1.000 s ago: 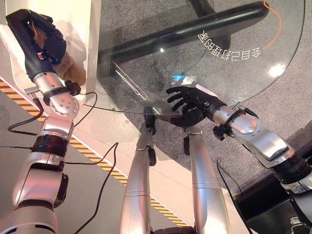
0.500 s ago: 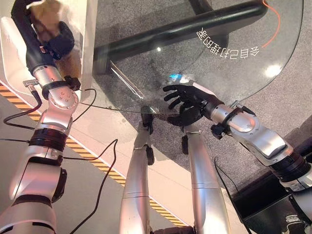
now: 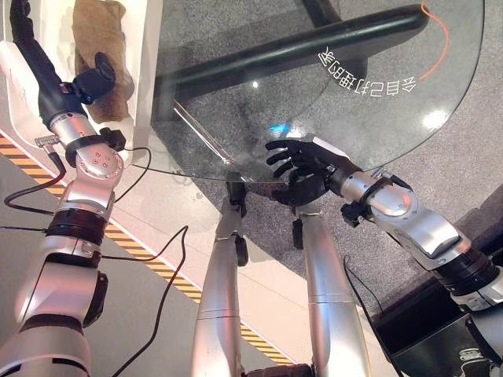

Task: Wipe the table with a cloth and put it in the basket.

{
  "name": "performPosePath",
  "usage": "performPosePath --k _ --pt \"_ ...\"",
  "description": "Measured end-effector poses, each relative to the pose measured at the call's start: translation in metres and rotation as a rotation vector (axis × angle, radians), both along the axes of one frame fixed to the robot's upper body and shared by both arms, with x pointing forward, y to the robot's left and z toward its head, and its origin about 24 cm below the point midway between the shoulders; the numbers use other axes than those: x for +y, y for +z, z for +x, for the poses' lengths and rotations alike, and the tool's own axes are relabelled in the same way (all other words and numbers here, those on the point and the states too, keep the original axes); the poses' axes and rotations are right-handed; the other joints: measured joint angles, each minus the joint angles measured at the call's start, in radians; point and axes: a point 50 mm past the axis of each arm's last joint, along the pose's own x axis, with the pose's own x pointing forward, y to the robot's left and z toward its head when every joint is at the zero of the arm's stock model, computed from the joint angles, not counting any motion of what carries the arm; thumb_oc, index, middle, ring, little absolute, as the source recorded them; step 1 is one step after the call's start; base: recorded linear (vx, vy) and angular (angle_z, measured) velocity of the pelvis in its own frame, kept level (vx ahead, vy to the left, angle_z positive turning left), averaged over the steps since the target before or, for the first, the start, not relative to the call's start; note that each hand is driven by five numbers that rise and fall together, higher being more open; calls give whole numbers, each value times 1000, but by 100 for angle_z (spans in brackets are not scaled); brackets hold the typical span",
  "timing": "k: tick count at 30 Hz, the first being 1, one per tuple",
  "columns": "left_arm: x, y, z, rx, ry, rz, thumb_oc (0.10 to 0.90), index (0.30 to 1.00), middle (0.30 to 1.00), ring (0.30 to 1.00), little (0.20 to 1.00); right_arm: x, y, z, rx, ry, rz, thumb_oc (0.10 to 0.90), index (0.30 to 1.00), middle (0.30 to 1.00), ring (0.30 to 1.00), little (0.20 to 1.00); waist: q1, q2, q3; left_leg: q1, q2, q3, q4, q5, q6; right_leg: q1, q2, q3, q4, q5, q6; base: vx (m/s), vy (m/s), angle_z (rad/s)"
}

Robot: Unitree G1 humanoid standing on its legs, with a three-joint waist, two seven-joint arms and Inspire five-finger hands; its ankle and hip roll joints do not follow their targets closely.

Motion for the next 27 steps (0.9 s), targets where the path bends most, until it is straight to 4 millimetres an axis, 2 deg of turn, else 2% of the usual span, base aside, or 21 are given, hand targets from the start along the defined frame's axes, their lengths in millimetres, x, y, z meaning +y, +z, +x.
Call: performPosePath --k 7,10,16,21,24,26,27 --pt "-7 -1 -11 -88 -79 12 800 900 900 900 900 2 -26 -6 61 -32 6 800 900 900 900 900 -1 -6 0 63 3 0 -37 0 6 62 3 0 -33 2 4 -33 -38 -2" --pt "-11 -7 -19 -112 -118 17 800 900 900 900 900 3 -40 -10 97 -48 11 800 900 900 900 900 -1 -6 0 100 1 0 -53 5 8 96 3 0 -42 0 6 -56 -48 1" --pt "-4 -27 -37 -121 -126 -17 800 900 900 900 900 0 -66 -19 154 -94 -43 800 900 900 900 900 8 -6 0 188 3 -1 -93 10 8 177 10 0 -70 0 7 -87 -60 0" --pt "-3 -55 -48 -76 -156 -85 800 900 900 900 900 -15 -90 -30 208 -162 -66 800 900 900 900 900 29 -6 0 298 10 -13 -152 13 1 277 19 -2 -107 -5 12 -106 -86 -2" --pt "-6 -85 -53 11 -213 -163 800 900 900 900 900 -24 -111 -38 251 -207 -52 800 900 900 900 900 27 -8 2 374 15 -30 -184 18 -2 358 25 -23 -140 -7 7 -128 -138 7" --pt "-15 -113 -56 82 -269 -255 800 900 900 900 900 -31 -129 -42 290 -259 -54 800 900 900 900 900 31 -11 1 432 20 -35 -205 26 -4 416 30 -27 -159 -5 2 -102 -114 3" --pt "-18 -119 -57 100 -284 -275 800 900 900 900 900 -33 -132 -43 296 -270 -56 800 900 900 900 900 30 -11 1 446 21 -36 -210 26 -4 430 31 -27 -165 -5 2 -108 -109 -1"
